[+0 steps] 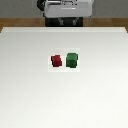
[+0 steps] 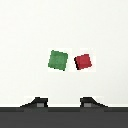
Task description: Place the red cube on top of the green cube.
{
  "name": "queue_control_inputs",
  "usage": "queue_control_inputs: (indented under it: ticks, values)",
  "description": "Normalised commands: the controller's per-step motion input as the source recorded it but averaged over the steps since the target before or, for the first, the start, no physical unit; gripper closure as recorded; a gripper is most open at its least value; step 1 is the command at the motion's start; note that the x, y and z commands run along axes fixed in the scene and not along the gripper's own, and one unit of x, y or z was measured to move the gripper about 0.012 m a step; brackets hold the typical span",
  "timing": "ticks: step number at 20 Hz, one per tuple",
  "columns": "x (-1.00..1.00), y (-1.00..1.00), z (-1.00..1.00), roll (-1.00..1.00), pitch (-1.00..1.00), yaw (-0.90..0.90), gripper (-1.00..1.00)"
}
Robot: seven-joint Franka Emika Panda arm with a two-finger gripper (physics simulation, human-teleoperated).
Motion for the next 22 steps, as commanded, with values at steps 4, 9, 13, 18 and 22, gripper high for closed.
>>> queue_control_inputs:
  ticks: [4,9,13,18,22]
  values:
    - [0.0,0.0,0.0,0.0,0.0,0.0,-1.0]
    - [0.0,-0.4,0.0,0.0,0.0,0.0,-1.0]
    - [0.0,-0.75,0.0,0.0,0.0,0.0,-1.0]
    - [0.0,-0.2,0.0,0.0,0.0,0.06,-1.0]
    - [0.25,0.0,0.0,0.0,0.0,0.11,-1.0]
